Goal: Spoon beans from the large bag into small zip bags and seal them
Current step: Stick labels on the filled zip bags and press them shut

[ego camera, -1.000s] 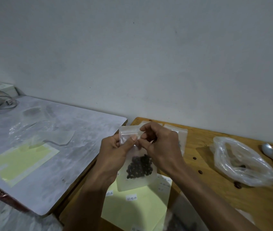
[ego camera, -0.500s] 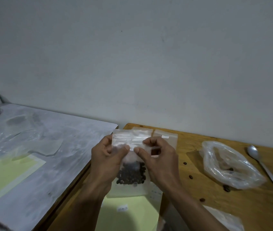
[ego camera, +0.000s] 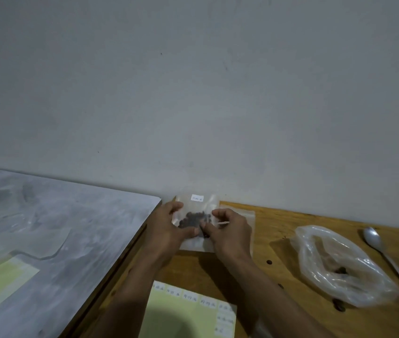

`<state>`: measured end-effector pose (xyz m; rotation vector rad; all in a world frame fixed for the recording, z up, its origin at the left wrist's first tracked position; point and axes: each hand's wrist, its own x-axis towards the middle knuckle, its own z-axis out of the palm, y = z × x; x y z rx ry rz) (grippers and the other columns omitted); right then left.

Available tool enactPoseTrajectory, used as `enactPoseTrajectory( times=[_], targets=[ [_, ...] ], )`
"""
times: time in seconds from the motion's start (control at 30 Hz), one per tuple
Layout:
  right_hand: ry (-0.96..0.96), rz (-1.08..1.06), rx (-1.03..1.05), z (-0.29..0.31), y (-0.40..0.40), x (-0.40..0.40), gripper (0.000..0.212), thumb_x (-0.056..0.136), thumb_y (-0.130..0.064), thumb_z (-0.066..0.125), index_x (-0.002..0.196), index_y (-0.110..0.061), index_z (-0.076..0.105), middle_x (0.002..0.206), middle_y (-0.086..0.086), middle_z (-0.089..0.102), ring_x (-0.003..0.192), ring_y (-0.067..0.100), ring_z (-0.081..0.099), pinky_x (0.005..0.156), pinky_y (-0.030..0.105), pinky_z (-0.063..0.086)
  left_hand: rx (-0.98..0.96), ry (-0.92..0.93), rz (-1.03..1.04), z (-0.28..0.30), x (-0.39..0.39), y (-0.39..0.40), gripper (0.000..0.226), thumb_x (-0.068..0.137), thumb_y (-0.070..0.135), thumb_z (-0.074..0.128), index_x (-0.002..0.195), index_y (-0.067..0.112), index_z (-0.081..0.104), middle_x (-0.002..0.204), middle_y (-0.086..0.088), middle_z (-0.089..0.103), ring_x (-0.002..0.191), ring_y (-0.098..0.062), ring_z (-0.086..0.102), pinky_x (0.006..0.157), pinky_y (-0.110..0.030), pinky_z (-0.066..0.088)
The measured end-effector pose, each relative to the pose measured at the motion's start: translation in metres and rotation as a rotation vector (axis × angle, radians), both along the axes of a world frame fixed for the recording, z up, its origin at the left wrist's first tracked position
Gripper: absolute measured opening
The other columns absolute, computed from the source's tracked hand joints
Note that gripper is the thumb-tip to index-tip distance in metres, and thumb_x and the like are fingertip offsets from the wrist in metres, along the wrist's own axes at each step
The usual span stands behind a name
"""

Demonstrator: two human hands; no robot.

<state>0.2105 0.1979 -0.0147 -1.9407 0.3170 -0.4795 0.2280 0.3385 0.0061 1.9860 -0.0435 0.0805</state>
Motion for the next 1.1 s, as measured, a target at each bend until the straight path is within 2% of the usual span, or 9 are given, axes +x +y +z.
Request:
enactPoseTrajectory(
  times=[0.07,0.17,0.33,0.6,0.7,0.8,0.87,1.0,1.1],
  targets=[
    [0.068,-0.019,-0.155,-0.005,0.004,0.014,0.04,0.082,-0.032,0.08,0.119,-0.022,0.068,0.113,-0.005,0.067,0.108,0.016,0.06,0.092,0.04,0.055,0.103,-0.021,-0.017,-0.002,0.016,-0.002,0.078,0.067,0.01,0.092,0.136,0.013,0.058,0.138,-0.003,0.057,0.114,-0.009,0.05,0.072,-0.003,0.042],
    [0.176,-0.02,-0.35,-0.009,0.004,0.024,0.043,0.086,-0.044,0.072,0.125,-0.029,0.063,0.12,-0.005,0.065,0.118,0.019,0.049,0.097,0.04,0.041,0.215,-0.03,-0.038,-0.007,0.037,-0.002,0.077,0.071,0.01,0.089,0.14,0.01,0.055,0.141,-0.007,0.055,0.109,-0.008,0.047,0.059,0.0,0.035],
    [0.266,0.054,-0.686,-0.015,0.005,0.024,0.039,0.092,-0.054,0.056,0.12,-0.027,0.065,0.128,0.002,0.05,0.121,0.025,0.036,0.097,0.041,0.033,0.387,-0.002,-0.155,-0.024,0.048,0.002,0.062,0.086,0.019,0.078,0.143,0.012,0.052,0.145,-0.006,0.054,0.127,-0.02,0.053,0.091,-0.015,0.039],
    [0.216,0.106,-0.525,0.005,-0.02,-0.012,0.027,0.091,-0.044,0.063,0.113,-0.03,0.07,0.125,-0.002,0.056,0.124,0.021,0.043,0.101,0.043,0.036,0.343,-0.199,-0.064,-0.011,0.011,0.003,0.041,0.092,0.03,0.071,0.13,0.017,0.063,0.129,0.003,0.059,0.118,-0.013,0.054,0.092,-0.025,0.042],
    [0.195,0.17,-0.449,0.02,-0.047,-0.045,0.019,0.084,-0.044,0.07,0.094,-0.029,0.073,0.103,-0.012,0.069,0.101,0.013,0.062,0.09,0.04,0.051,0.314,-0.21,-0.143,0.002,-0.023,-0.005,0.039,0.091,0.032,0.072,0.126,0.016,0.066,0.114,0.012,0.06,0.105,-0.005,0.057,0.086,-0.023,0.046],
    [0.245,0.313,-0.417,0.034,-0.077,-0.091,0.011,0.083,-0.037,0.074,0.083,-0.026,0.073,0.082,-0.013,0.071,0.071,0.001,0.063,0.069,0.026,0.054,0.299,-0.112,-0.302,0.007,-0.066,-0.02,0.029,0.088,0.03,0.075,0.116,0.024,0.069,0.096,0.008,0.07,0.083,-0.004,0.066,0.072,-0.019,0.056],
    [0.334,0.421,-0.445,0.041,-0.094,-0.125,0.018,0.08,-0.043,0.077,0.082,-0.026,0.074,0.076,-0.012,0.072,0.069,0.0,0.065,0.064,0.02,0.053,0.349,-0.029,-0.429,0.005,-0.097,-0.033,0.022,0.084,0.04,0.077,0.103,0.032,0.068,0.084,0.007,0.067,0.074,-0.004,0.063,0.062,-0.017,0.051],
    [0.544,0.449,-0.707,0.037,-0.113,-0.167,0.067,0.057,-0.081,0.063,0.096,-0.027,0.073,0.09,-0.01,0.071,0.084,0.006,0.065,0.079,0.035,0.058,0.577,-0.008,-0.547,-0.009,-0.135,-0.057,0.035,0.072,0.059,0.078,0.069,0.029,0.062,0.075,0.012,0.059,0.072,-0.001,0.054,0.062,-0.026,0.043],
    [0.586,0.5,-0.791,0.03,-0.114,-0.179,0.056,0.067,-0.072,0.071,0.104,-0.03,0.07,0.1,-0.01,0.07,0.094,0.01,0.063,0.089,0.039,0.053,0.708,-0.052,-0.477,-0.018,-0.15,-0.071,0.035,0.07,0.058,0.077,0.08,0.027,0.064,0.086,0.009,0.058,0.085,-0.011,0.054,0.075,-0.036,0.051]
  ],
)
